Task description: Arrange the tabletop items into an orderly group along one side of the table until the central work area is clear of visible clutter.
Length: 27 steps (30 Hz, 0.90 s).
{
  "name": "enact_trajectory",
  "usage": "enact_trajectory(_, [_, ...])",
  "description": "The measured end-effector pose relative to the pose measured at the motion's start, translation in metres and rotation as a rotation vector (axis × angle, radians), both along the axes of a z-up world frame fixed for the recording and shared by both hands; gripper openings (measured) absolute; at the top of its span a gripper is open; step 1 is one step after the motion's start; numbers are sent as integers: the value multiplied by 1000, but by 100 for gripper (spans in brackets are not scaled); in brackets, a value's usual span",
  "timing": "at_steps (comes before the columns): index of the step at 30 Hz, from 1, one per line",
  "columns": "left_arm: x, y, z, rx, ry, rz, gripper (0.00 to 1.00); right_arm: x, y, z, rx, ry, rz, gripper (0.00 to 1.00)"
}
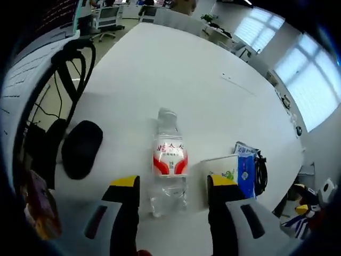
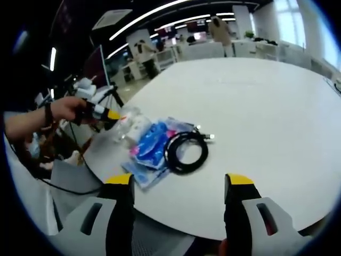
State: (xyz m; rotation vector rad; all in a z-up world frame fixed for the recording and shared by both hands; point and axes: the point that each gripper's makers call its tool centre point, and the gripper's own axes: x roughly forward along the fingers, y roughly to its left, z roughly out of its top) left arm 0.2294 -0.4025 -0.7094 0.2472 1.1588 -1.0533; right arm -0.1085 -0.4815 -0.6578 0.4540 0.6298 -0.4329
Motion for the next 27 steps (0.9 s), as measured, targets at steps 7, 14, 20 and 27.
enact_trajectory(7, [3,-13,-9,37,26,16,50,-1,1,-3,8,13,9,67])
enact_trajectory(14, [4,-19,-22,88,10,-19,48,-2,1,-4,13,18,10,67])
enact_trajectory(20, [6,-25,-31,117,-8,-46,47,-4,1,-5,15,29,17,67])
enact_trajectory(27, [5,-28,-45,153,-9,-82,45,-7,-3,-3,12,33,13,67])
